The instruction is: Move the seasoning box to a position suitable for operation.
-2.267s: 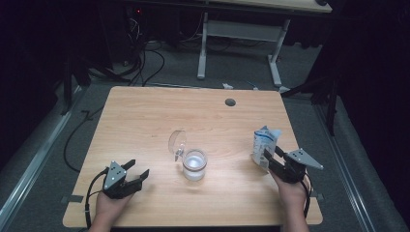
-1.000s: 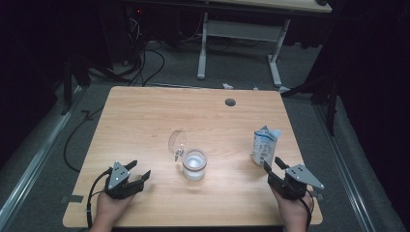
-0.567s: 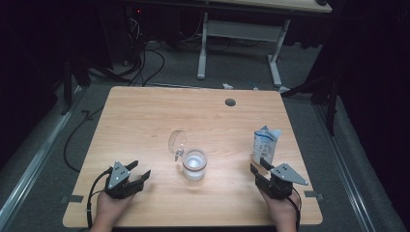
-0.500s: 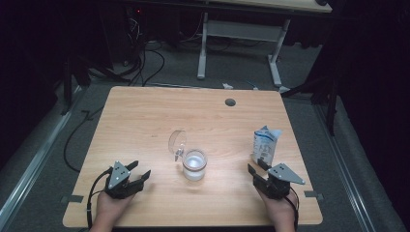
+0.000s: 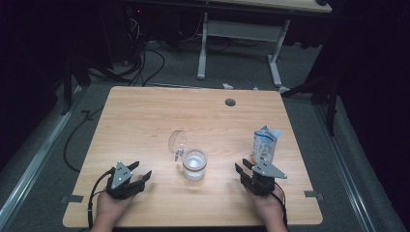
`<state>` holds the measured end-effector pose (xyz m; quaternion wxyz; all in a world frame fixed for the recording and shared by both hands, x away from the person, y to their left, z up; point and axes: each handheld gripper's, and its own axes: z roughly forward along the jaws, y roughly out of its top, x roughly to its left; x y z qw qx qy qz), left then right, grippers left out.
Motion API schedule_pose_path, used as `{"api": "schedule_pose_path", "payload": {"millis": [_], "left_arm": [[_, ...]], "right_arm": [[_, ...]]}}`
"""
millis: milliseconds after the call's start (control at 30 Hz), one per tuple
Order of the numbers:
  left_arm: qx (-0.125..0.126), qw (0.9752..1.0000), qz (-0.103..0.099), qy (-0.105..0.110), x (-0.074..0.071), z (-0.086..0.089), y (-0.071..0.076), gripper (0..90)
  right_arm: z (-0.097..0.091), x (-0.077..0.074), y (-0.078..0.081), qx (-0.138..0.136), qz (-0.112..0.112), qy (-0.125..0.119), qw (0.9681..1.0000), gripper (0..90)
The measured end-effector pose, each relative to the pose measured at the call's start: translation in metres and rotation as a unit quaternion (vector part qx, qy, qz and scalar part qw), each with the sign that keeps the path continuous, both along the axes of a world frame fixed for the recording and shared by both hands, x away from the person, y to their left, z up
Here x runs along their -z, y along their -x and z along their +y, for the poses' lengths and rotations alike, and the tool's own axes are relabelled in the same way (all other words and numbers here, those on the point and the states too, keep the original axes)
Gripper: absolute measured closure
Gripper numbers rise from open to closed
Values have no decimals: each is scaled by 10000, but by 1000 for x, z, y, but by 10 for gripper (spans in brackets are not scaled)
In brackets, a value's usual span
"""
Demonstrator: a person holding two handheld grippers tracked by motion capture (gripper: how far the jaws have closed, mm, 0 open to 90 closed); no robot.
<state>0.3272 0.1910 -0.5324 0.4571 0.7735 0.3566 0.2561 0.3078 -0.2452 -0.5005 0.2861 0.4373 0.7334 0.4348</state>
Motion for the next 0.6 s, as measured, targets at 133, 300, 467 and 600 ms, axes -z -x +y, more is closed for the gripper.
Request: {"api": "schedule_pose_path", "payload": {"millis": [133, 300, 467, 600], "left_arm": [[1, 10000, 3, -8, 0, 0, 0, 413], [-34, 10000, 12, 21, 0, 0, -1, 439], [-54, 9999, 10, 112, 0, 1, -1, 474], [-73, 9999, 41, 132, -3, 0, -2, 500]], "right_arm": [[8, 2, -3, -136, 29, 38, 9999, 678], [20, 5, -7, -270, 65, 79, 9996, 709], [30, 9, -10, -385, 117, 27, 9992, 726], [35, 13, -11, -457, 189, 6, 9988, 740]]}}
